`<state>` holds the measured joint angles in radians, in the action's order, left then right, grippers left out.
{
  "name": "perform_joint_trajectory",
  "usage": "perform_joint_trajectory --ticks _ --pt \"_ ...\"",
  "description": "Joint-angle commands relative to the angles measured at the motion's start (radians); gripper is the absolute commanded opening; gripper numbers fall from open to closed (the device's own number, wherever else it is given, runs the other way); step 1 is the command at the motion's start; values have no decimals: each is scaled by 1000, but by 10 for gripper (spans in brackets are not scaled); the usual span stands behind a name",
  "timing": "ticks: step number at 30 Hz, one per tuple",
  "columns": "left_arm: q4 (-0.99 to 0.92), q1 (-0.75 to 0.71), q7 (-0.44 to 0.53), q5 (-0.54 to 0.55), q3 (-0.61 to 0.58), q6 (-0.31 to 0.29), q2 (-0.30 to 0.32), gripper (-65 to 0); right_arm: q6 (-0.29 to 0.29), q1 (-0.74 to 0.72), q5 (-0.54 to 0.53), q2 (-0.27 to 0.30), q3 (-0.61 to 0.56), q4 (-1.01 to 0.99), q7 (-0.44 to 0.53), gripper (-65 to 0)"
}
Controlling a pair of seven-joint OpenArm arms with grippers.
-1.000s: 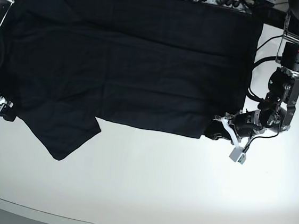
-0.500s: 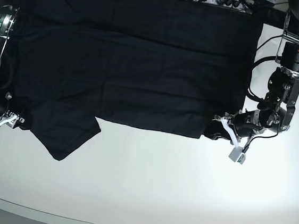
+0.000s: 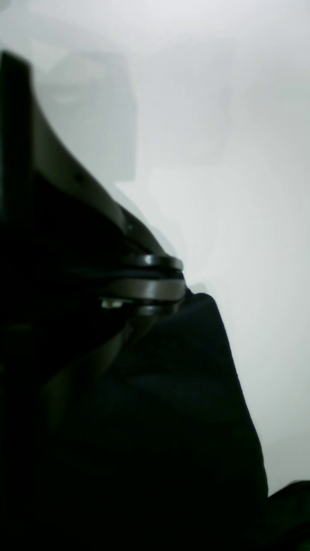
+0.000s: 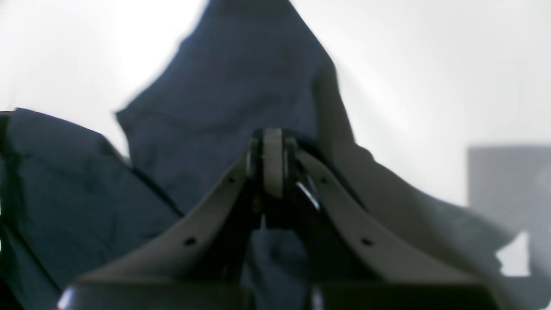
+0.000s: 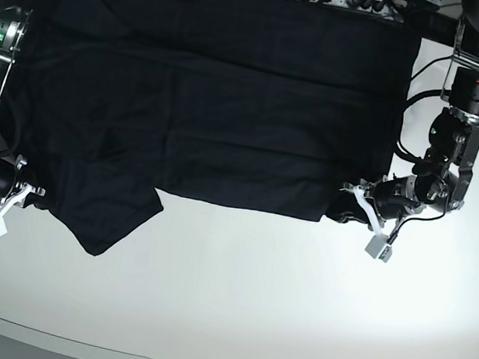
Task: Fold the T-shirt properly
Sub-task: 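Lift the hem with both grippers and fold it over toward the collar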
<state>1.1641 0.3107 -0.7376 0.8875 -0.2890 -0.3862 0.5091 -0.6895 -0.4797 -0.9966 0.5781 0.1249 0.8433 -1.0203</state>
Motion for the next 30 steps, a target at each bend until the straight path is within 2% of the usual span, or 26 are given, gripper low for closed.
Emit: perform_joint_trajectory --ticks 1,5,7,9,11,15,18,20,21,24,25,28,30 --pt "-7 -11 -101 -67 -14 12 9 -650 -9 -30 -25 28 4 36 13 -650" --pt "-7 -10 -101 -67 -14 11 9 -650 -9 -29 -27 49 4 119 10 -650" --pt "-6 -1 -100 -67 -14 4 10 -650 -9 -23 -60 66 4 153 -20 -650" --pt "-6 15 -101 -67 -11 -35 10 -650 -9 -4 -122 86 4 186 -61 -650" --pt "-6 43 -97 -67 -10 -68 10 -650 -9 28 -141 107 4 232 -80 -650" --pt "-6 121 -48 -142 -10 -66 9 -650 -9 130 -124 152 6 378 -76 -650" --pt "-6 169 -74 -151 -10 -63 10 -650 -9 201 -120 174 6 483 -67 -650" --pt "-6 181 -86 -145 -10 -63 9 -650 -9 220 -56 169 6 504 -1 -650" --pt "-6 180 -87 -142 -10 -63 9 -650 -9 222 -10 165 6 501 47 -618" --pt "-6 164 -101 -138 -10 -63 9 -650 56 222 149 150 6 465 192 -345" --pt "-6 154 -103 -134 -10 -63 10 -650 67 222 194 144 6 446 244 -292" --pt "-6 122 -105 -123 -10 -63 10 -650 87 206 300 113 6 360 357 -282" --pt "-6 100 -113 -111 -10 -63 10 -650 87 183 325 83 6 278 374 -282"
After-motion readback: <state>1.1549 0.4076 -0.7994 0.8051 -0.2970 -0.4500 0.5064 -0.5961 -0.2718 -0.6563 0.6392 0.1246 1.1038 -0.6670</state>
